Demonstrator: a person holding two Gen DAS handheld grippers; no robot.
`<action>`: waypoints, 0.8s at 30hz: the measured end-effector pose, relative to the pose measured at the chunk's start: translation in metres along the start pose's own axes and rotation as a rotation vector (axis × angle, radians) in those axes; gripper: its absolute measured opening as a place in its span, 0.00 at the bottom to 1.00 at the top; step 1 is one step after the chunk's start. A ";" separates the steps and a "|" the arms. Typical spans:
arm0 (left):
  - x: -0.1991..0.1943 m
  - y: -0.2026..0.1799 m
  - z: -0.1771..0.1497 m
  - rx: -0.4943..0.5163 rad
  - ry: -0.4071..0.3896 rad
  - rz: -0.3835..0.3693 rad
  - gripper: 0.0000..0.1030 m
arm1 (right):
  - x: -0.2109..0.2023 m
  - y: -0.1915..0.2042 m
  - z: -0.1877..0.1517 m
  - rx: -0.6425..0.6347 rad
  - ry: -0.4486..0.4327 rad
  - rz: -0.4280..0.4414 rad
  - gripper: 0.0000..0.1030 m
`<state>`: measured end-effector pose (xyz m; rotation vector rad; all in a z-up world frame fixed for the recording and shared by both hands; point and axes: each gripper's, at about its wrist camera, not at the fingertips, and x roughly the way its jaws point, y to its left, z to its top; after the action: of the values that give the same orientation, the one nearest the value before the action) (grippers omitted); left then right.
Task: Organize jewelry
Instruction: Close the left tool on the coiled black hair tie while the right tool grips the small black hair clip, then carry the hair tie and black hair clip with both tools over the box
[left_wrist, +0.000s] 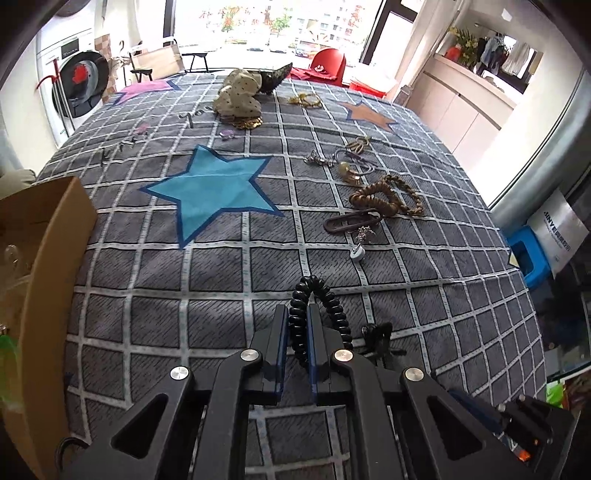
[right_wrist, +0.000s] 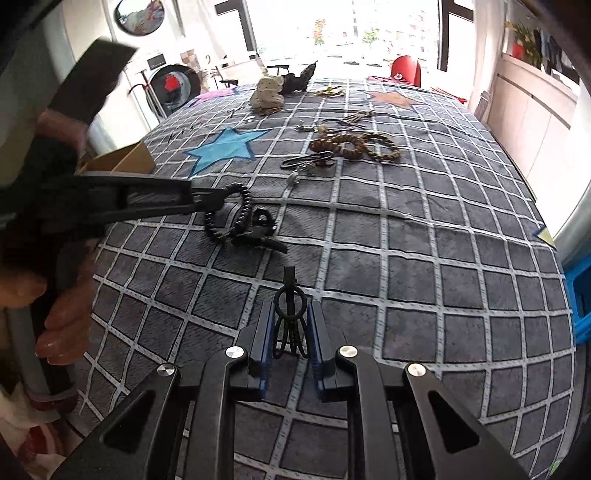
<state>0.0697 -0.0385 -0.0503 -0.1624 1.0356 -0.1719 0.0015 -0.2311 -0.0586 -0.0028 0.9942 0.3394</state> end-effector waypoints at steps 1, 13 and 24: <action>-0.003 0.001 -0.001 -0.002 -0.004 -0.001 0.11 | -0.001 0.000 0.000 0.004 0.000 0.002 0.19; -0.052 0.012 -0.030 -0.025 -0.059 -0.029 0.11 | -0.013 -0.002 -0.003 0.041 0.001 0.027 0.19; -0.096 0.024 -0.045 -0.030 -0.137 -0.038 0.11 | -0.023 0.014 -0.004 0.041 -0.007 0.043 0.19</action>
<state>-0.0157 0.0035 0.0026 -0.2185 0.8995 -0.1775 -0.0169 -0.2249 -0.0396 0.0566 0.9954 0.3585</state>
